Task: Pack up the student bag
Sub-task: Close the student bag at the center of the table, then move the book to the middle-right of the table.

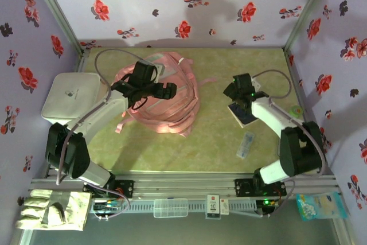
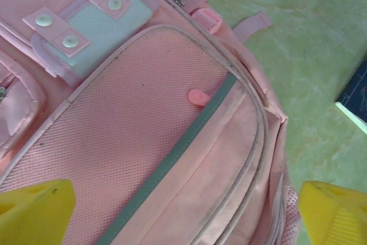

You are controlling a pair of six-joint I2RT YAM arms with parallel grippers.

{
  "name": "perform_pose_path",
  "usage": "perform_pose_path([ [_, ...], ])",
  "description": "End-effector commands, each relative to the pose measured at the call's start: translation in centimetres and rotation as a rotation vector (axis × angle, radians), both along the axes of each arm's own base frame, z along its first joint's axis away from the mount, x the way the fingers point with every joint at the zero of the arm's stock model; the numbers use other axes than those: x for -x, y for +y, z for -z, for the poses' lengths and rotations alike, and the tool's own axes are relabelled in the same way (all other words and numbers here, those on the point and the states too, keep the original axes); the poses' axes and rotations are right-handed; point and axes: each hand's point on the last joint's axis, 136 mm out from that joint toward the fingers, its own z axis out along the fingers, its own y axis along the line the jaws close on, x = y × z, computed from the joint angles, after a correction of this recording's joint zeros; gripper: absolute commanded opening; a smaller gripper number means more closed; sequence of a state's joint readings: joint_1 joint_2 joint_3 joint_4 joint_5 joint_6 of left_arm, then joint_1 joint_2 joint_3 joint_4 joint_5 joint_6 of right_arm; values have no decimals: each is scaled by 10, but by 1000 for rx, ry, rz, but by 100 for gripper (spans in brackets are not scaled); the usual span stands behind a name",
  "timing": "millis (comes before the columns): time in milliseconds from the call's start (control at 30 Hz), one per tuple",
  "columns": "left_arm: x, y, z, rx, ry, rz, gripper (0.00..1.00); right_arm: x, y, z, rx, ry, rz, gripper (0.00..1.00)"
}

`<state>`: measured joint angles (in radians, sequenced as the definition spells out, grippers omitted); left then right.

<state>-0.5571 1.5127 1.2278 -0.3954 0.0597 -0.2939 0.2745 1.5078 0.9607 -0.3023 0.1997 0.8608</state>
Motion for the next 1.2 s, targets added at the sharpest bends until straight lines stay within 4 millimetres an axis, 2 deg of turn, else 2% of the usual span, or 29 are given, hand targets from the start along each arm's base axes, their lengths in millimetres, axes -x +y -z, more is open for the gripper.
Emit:
perform_pose_path([
  [0, -3, -17, -12, 62, -24, 25, 100, -12, -14, 6, 48, 66, -52, 88],
  [200, -2, -20, -15, 67, -33, 31, 100, -43, -46, 29, -5, 124, -3, 89],
  [367, 0, -23, -14, 55, -35, 51, 100, -54, -53, 58, -42, 208, -7, 87],
  [600, 0, -33, -11, 42, -25, 81, 100, -51, -29, 85, -104, 265, -73, 85],
  [733, -3, -43, -8, 67, -1, 91, 100, -44, 5, 93, -170, 297, -202, 84],
  [933, -9, -65, -4, 129, 49, 107, 100, -27, 64, 91, -289, 274, -317, 84],
  [1000, -9, -75, -2, 143, 63, 118, 100, -30, 81, 81, -384, 221, -325, 82],
  [1067, -8, -84, 0, 148, 76, 127, 100, -36, 88, 62, -438, 151, -331, 82],
  [1167, -8, -98, 6, 157, 112, 123, 100, -43, 77, 24, -404, 45, -312, 83],
])
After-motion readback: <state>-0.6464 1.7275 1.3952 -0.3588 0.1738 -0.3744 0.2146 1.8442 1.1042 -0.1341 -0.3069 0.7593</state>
